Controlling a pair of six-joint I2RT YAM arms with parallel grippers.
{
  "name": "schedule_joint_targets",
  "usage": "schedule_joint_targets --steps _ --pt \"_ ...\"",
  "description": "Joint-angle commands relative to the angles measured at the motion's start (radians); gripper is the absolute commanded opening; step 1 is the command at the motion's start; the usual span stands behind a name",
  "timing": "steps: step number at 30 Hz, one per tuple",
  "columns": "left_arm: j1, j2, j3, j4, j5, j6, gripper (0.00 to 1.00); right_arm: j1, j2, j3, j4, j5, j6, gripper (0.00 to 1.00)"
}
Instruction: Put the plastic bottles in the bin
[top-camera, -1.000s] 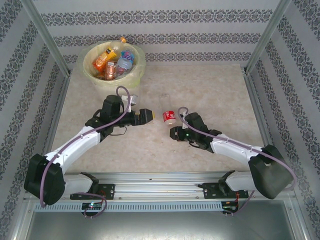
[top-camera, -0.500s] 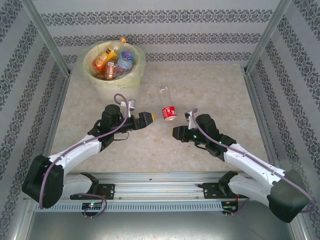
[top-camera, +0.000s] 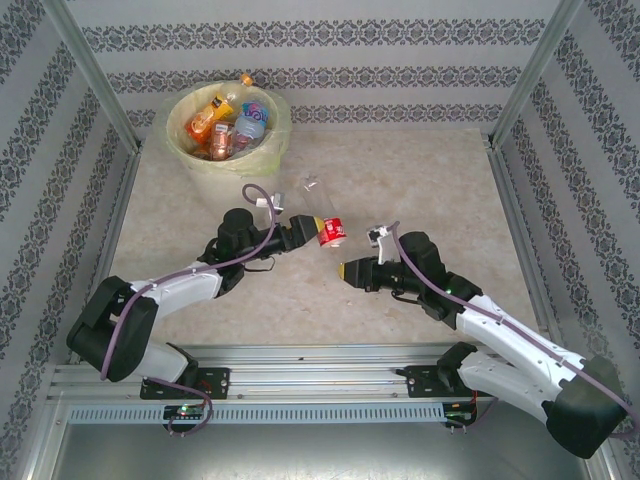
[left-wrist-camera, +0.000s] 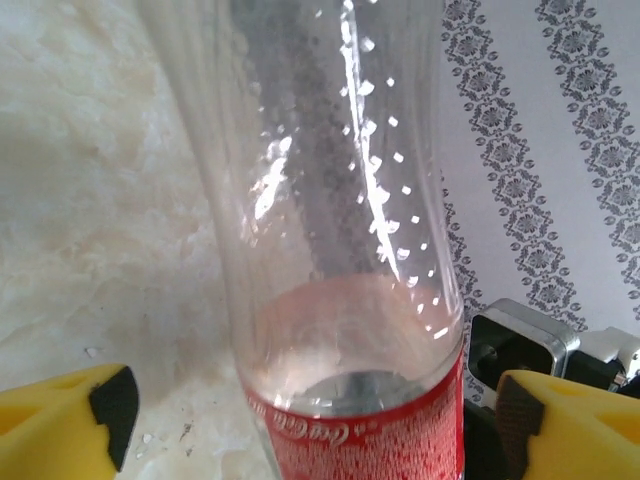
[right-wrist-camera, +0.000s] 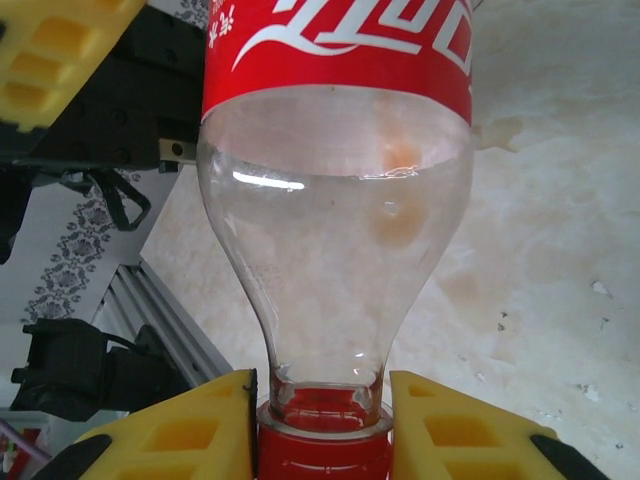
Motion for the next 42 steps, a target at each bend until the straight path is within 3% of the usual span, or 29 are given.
schedule_joint_targets --steps 1,20,23,27,33,42 --pt "-0.016 0.006 0.041 0.107 0.012 -0.021 0.89 0.015 -0.016 0.009 0.001 -0.028 -0.018 0.32" --pt "-0.016 -0.034 0.078 0.092 0.009 -0.097 0.64 0.068 -0.011 -0.008 -0.016 0.022 -0.042 0.32" --pt "-0.016 -0.048 0.089 0.052 0.011 -0.073 0.53 0.073 -0.014 -0.006 -0.013 0.028 -0.041 0.32" --pt "-0.017 -0.071 0.091 -0.01 0.005 -0.02 0.87 0.081 -0.034 0.0 -0.008 0.033 -0.036 0.32" --pt "-0.016 -0.083 0.104 -0.064 -0.02 0.021 0.96 0.085 -0.066 0.008 -0.032 0.027 -0.043 0.32" --pt "-0.014 -0.077 0.137 -0.086 -0.024 0.012 0.88 0.088 -0.075 0.006 -0.045 0.017 -0.056 0.32"
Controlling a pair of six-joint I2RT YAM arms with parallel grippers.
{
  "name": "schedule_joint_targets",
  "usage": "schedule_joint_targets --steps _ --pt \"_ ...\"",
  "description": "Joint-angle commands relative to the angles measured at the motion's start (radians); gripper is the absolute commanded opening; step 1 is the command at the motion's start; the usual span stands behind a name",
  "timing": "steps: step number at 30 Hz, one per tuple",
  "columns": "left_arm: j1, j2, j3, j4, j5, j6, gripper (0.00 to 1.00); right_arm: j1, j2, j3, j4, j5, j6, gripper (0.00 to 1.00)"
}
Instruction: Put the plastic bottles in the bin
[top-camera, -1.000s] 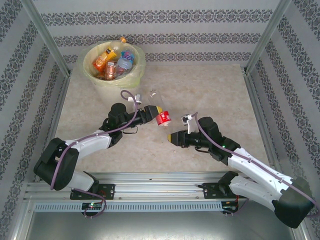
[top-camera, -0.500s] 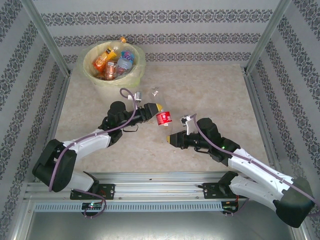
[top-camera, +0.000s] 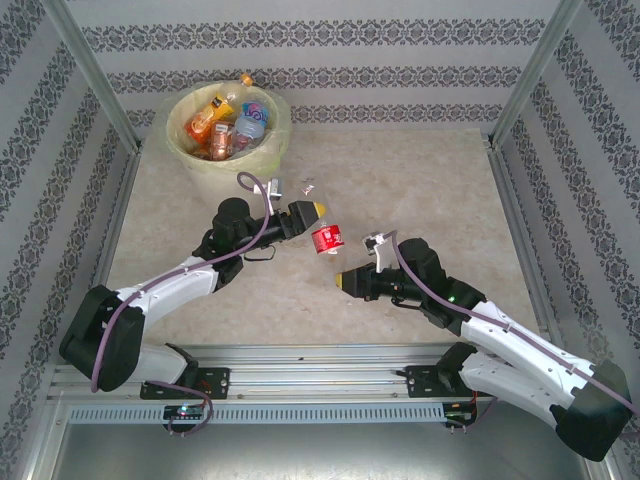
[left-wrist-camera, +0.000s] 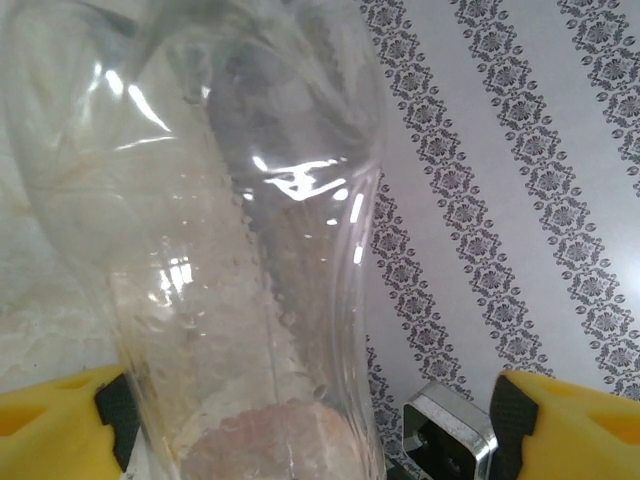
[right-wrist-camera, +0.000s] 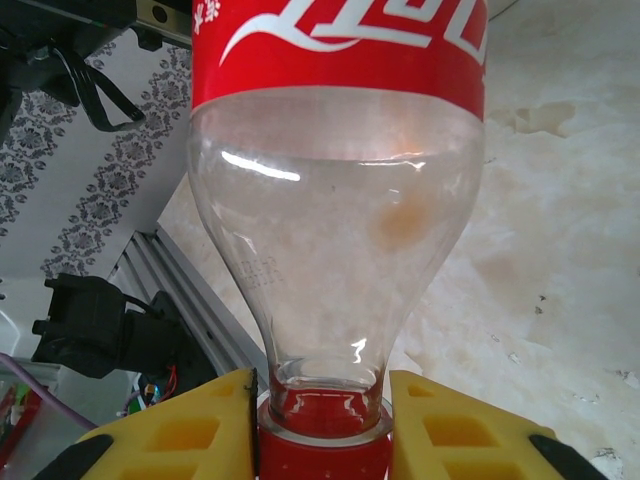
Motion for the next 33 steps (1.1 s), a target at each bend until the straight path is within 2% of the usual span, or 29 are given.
schedule_joint_targets --steps 1,4,7,11,14,17,20,23,25,26,29,33 --pt "-0.009 -0.016 0.04 -0.008 0.0 0.023 0.84 0.014 -0.015 0.005 -0.004 0.0 -0.029 0.32" --pt "-0.009 -0.012 0.044 -0.008 0.001 0.018 0.71 0.018 -0.013 0.005 -0.002 0.002 -0.033 0.32" --pt "-0.01 -0.004 0.046 -0.017 0.004 0.017 0.65 0.02 -0.008 0.008 -0.001 0.003 -0.036 0.32" --pt "-0.01 -0.001 0.043 -0.021 0.0 0.022 0.61 0.026 -0.006 0.012 -0.01 0.012 -0.041 0.32" --pt "-0.01 -0.005 0.049 -0.055 0.002 0.049 0.65 0.028 -0.013 0.014 -0.009 0.019 -0.039 0.32" --pt "-0.01 -0.019 0.049 -0.095 0.0 0.083 0.54 0.027 -0.015 0.02 -0.018 0.023 -0.039 0.32" --pt "-0.009 -0.038 0.051 -0.121 0.001 0.112 0.53 0.027 -0.017 0.023 -0.018 0.024 -0.035 0.32" --pt "-0.011 -0.056 0.054 -0.138 -0.003 0.133 0.55 0.027 -0.017 0.028 -0.015 0.023 -0.031 0.32" --pt "-0.011 -0.06 0.057 -0.138 0.007 0.141 0.74 0.029 -0.02 0.031 -0.01 0.016 -0.028 0.32" --pt "-0.01 -0.058 0.057 -0.136 0.015 0.142 0.78 0.028 -0.023 0.033 -0.008 0.015 -0.027 0.31" --pt "-0.011 -0.047 0.066 -0.13 0.044 0.142 0.82 0.03 -0.029 0.041 -0.008 0.005 -0.025 0.31" --pt "-0.01 -0.028 0.075 -0.135 0.06 0.139 0.83 0.033 -0.035 0.045 -0.006 -0.005 -0.028 0.31"
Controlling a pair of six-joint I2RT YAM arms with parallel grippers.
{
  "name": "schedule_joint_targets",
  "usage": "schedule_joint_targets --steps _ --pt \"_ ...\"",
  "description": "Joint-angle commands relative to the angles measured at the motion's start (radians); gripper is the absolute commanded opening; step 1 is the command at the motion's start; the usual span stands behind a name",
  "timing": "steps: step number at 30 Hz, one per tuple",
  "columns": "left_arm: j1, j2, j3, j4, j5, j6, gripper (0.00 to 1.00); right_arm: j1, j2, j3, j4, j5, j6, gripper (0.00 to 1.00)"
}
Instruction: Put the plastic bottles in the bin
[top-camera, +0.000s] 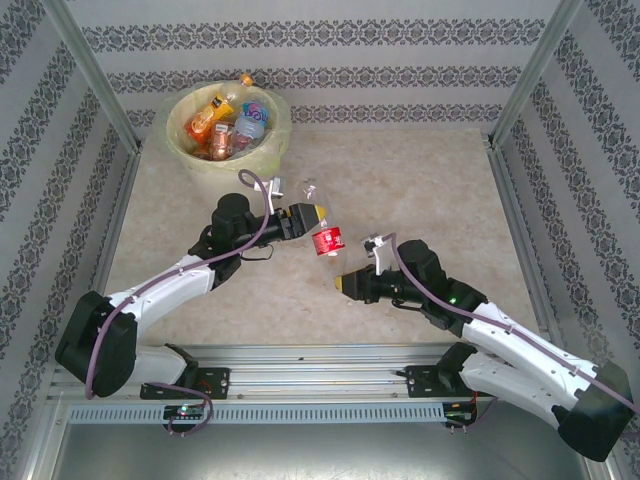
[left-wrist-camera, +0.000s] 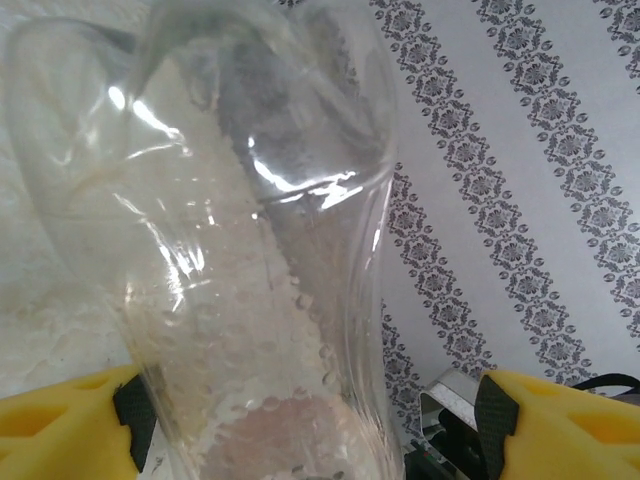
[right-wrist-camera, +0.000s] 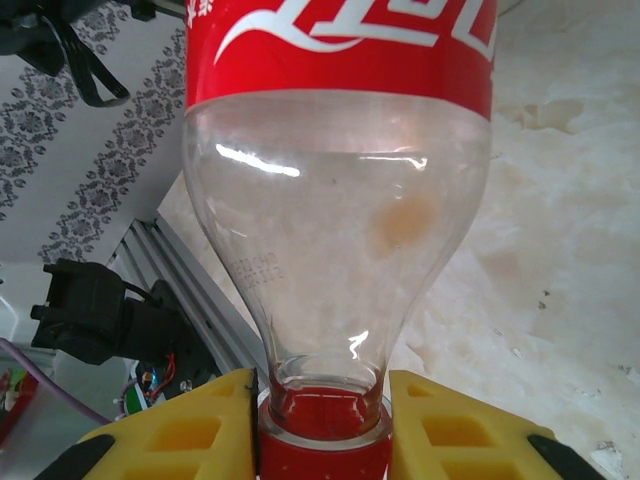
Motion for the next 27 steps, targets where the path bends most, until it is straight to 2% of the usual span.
schedule_joint_targets --steps 1,5,7,16,21,23,27 --pt "-0.011 0.01 0.038 -0.007 0.036 0.021 0.83 0.013 -0.017 0.035 0.02 -0.017 -0.007 0.31" --pt "-0.01 0.029 0.045 -0.009 0.037 0.008 0.86 0.017 -0.018 0.026 0.023 -0.014 -0.012 0.31" --pt "-0.01 0.032 0.047 -0.009 0.038 0.003 0.84 0.017 -0.014 0.027 0.012 -0.003 -0.016 0.31" --pt "-0.01 0.027 0.057 0.018 0.044 -0.032 0.56 0.022 0.008 0.025 -0.002 0.017 -0.03 0.31" --pt "-0.01 0.017 0.061 0.018 0.044 -0.038 0.48 0.023 -0.001 0.022 -0.004 0.025 -0.028 0.34" --pt "-0.01 0.008 0.065 0.003 0.041 -0.03 0.48 0.024 -0.013 0.024 -0.005 0.029 -0.024 0.44" --pt "-0.009 -0.021 0.084 -0.078 0.025 0.019 0.49 0.024 -0.055 0.037 -0.021 0.036 -0.019 0.77"
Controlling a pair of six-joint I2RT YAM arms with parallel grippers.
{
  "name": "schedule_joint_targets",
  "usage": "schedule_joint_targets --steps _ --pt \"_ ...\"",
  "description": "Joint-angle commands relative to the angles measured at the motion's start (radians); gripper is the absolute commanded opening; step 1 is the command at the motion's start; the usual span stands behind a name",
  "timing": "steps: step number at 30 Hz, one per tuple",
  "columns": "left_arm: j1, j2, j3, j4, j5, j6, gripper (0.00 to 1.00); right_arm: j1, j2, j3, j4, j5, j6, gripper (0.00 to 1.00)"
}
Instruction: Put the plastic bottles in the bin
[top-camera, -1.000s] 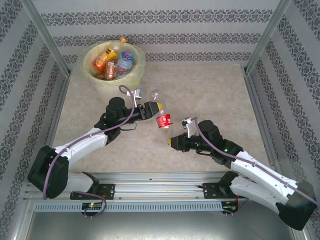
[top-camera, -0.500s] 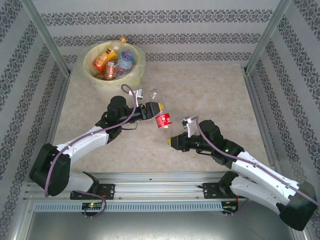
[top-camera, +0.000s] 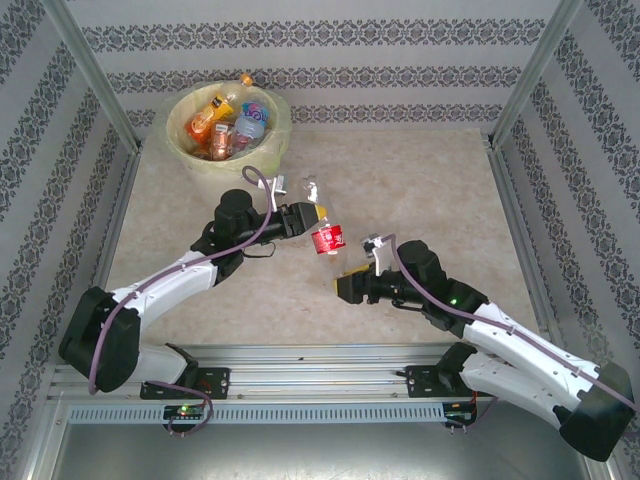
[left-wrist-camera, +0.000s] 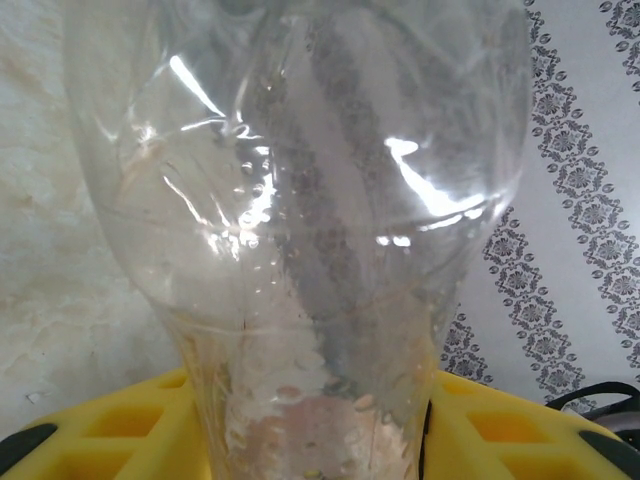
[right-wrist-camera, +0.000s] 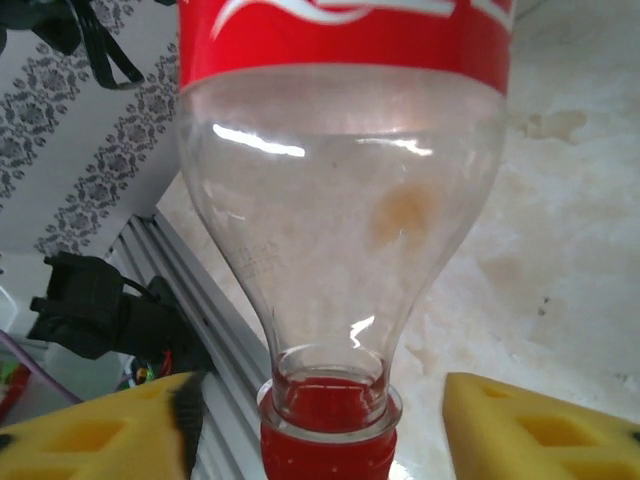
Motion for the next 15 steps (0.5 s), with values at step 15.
schedule_joint_targets --steps 15 --pt "0.036 -0.124 0.383 -0.727 -0.122 0.382 0.5 0.01 -0.243 0.249 -0.211 0.121 -0.091 0.98"
